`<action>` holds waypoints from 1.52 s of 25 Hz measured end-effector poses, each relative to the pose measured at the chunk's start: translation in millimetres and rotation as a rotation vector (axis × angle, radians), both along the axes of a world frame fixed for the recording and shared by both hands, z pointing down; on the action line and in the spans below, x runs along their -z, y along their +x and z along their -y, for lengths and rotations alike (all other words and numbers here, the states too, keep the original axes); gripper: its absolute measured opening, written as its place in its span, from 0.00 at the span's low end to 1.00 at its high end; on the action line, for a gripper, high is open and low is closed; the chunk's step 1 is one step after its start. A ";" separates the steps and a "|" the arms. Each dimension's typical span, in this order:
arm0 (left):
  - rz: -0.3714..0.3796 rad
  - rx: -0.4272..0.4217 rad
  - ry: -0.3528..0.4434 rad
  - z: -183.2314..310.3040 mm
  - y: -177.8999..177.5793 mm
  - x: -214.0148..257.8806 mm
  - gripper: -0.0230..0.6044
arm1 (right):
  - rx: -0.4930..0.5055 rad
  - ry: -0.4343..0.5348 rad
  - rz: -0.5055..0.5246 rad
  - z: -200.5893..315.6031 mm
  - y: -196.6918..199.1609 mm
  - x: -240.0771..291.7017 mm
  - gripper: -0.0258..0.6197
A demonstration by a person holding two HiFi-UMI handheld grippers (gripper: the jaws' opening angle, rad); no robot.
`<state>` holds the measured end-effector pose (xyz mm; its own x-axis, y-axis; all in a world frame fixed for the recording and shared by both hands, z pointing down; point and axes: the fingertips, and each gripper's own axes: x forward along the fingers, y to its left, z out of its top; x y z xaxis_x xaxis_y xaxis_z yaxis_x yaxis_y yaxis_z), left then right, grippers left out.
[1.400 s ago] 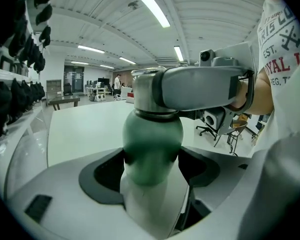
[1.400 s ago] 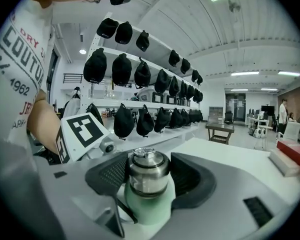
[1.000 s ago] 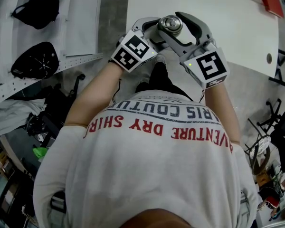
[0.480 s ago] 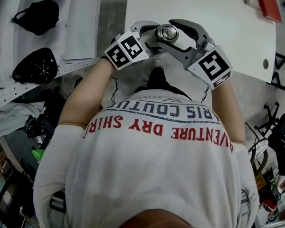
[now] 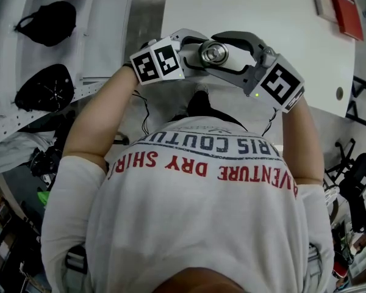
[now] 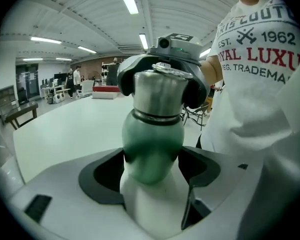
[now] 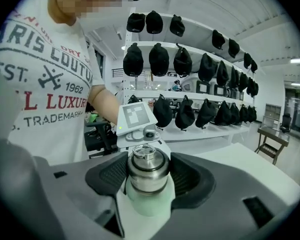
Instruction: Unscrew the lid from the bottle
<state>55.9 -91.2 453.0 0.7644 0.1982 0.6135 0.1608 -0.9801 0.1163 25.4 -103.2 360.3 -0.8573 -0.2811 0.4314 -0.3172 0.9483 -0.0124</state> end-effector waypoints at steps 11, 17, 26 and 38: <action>0.044 -0.116 0.012 -1.7 -0.9 -0.8 0.59 | 0.130 -0.012 -0.053 -3.1 -1.5 -2.2 0.45; 0.024 -0.066 0.032 0.7 -2.8 3.4 0.60 | 0.101 -0.003 -0.034 -1.6 -4.1 0.3 0.45; -0.126 0.106 -0.059 11.5 -20.4 49.5 0.60 | -0.074 0.027 0.083 1.8 1.8 36.1 0.45; -0.477 0.572 -0.140 0.0 -62.7 164.3 0.15 | -0.581 0.143 0.266 -35.9 22.0 118.1 0.45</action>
